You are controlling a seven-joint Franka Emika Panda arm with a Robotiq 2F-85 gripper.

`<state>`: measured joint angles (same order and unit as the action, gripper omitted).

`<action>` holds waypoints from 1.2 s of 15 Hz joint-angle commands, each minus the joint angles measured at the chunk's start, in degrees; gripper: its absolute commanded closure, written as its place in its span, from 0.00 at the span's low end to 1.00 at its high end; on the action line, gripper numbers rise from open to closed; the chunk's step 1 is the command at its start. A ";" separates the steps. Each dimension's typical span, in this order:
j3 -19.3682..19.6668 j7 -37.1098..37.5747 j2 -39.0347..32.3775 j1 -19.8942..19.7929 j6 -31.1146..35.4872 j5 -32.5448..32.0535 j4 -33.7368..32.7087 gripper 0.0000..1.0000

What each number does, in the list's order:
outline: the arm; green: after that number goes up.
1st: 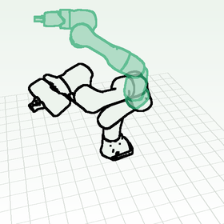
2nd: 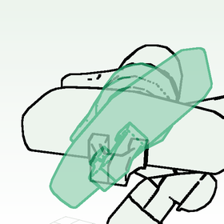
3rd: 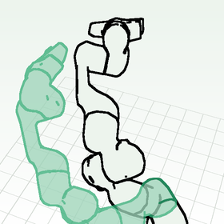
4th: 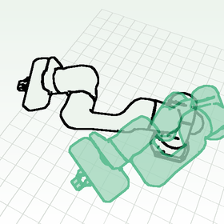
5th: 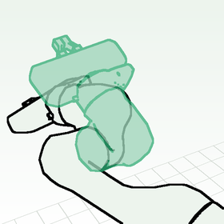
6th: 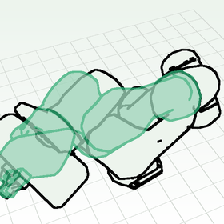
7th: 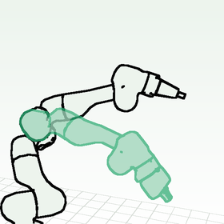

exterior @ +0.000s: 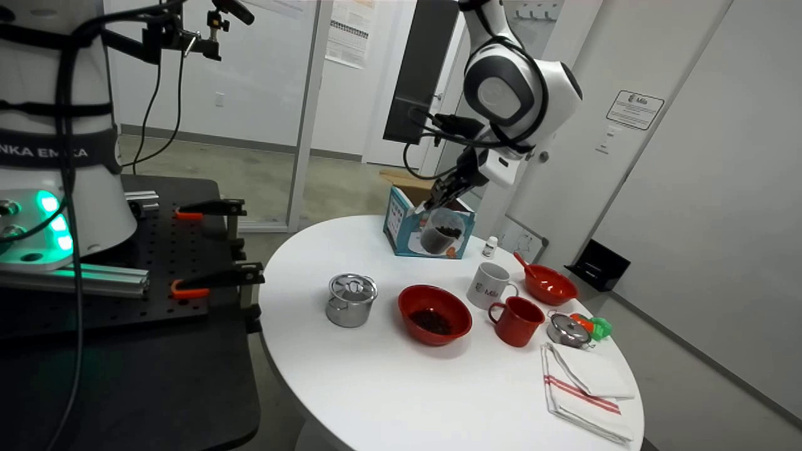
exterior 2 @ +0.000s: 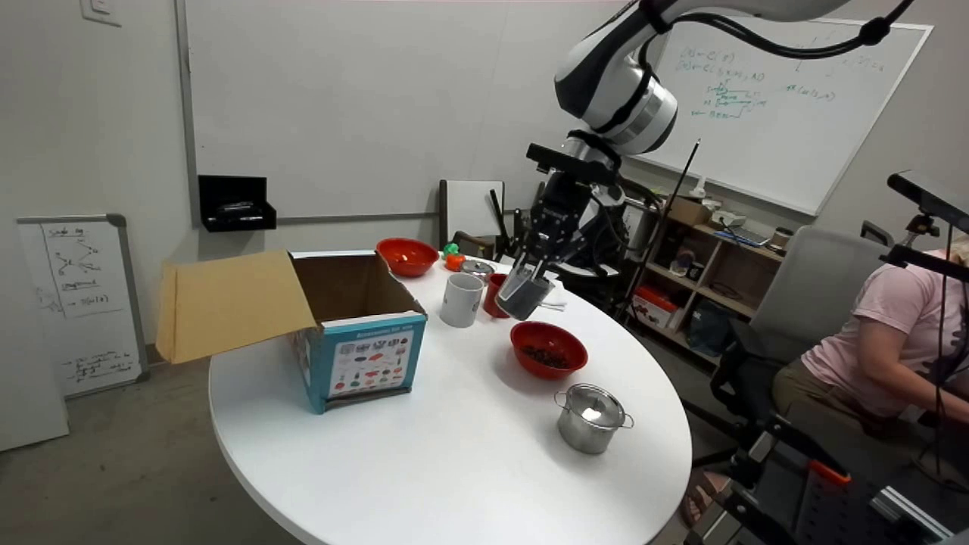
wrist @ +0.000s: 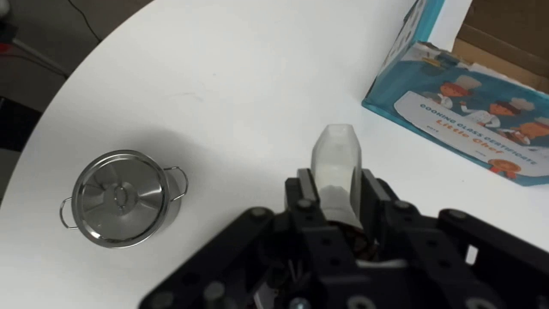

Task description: Pour some contents of the jug into the bowl

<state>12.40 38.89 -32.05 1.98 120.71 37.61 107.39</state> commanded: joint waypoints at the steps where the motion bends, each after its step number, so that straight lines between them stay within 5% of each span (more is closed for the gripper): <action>1: -2.59 4.09 2.86 2.29 4.82 -7.07 3.38 0.92; 9: -5.24 14.31 -1.46 5.73 11.80 -20.43 3.95 0.92; 18: -6.87 17.57 -9.66 4.68 14.89 -20.24 0.40 0.92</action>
<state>6.12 54.57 -39.02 7.28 134.02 18.04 110.10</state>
